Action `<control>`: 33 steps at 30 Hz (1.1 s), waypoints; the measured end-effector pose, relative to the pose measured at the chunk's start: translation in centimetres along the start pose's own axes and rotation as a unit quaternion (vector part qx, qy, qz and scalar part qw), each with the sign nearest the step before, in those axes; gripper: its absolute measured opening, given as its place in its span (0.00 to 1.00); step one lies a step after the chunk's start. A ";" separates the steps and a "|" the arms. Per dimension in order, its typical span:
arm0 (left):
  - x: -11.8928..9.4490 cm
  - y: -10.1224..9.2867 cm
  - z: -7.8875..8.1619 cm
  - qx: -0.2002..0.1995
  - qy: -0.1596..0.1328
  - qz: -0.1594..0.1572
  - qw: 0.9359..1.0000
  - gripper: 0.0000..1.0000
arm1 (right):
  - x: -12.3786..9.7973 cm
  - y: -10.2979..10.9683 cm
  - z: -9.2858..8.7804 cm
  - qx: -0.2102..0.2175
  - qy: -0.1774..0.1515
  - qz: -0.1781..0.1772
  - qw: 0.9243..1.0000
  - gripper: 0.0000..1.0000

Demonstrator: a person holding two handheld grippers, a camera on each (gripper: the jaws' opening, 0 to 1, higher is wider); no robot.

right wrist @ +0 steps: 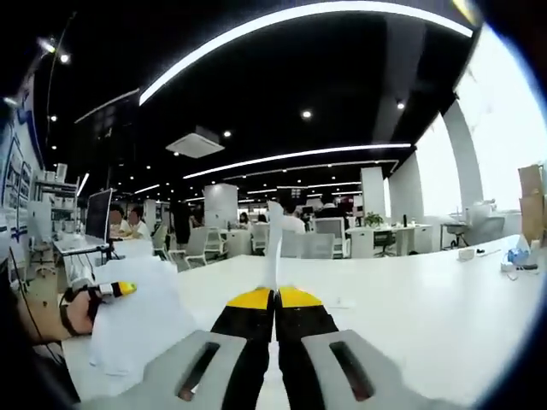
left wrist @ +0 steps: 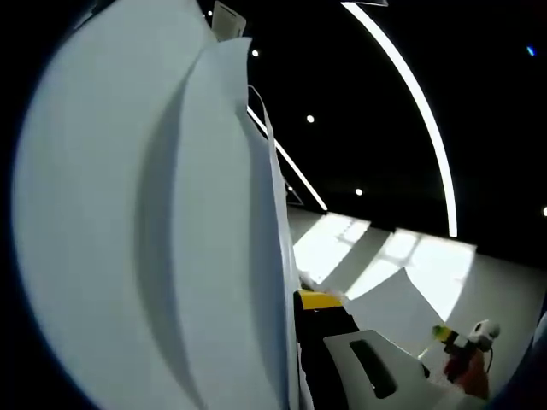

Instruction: Organize the stack of printing papers by aligning and flattening the scattered papers on the table

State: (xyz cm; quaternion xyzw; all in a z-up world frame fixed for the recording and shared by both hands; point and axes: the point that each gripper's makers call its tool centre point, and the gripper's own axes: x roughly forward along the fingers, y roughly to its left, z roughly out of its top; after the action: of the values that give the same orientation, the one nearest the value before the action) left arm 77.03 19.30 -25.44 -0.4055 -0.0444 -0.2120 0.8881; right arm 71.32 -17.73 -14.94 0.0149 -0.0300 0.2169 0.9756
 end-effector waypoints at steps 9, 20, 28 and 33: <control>0.0 0.2 0.1 -0.001 0.000 0.000 1.000 0.06 | -0.3 0.8 1.7 -0.023 -0.015 0.004 1.000 0.00; -0.1 0.3 0.1 -0.003 0.000 -0.001 1.000 0.06 | -0.6 1.5 3.0 -0.042 -0.029 0.011 0.999 0.00; -0.1 0.1 0.0 -0.004 0.000 -0.001 1.000 0.06 | -1.1 2.0 3.9 -0.041 -0.043 0.023 0.998 0.00; 0.0 0.1 0.0 -0.003 0.000 -0.001 1.000 0.06 | -1.5 2.3 4.5 -0.044 -0.049 0.029 0.997 0.00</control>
State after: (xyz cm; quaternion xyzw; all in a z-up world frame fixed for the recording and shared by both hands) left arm 77.03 19.37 -25.54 -0.4080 -0.0438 -0.2129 0.8868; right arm 68.77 -16.44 -10.55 -0.0186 -0.0882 0.2423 0.9660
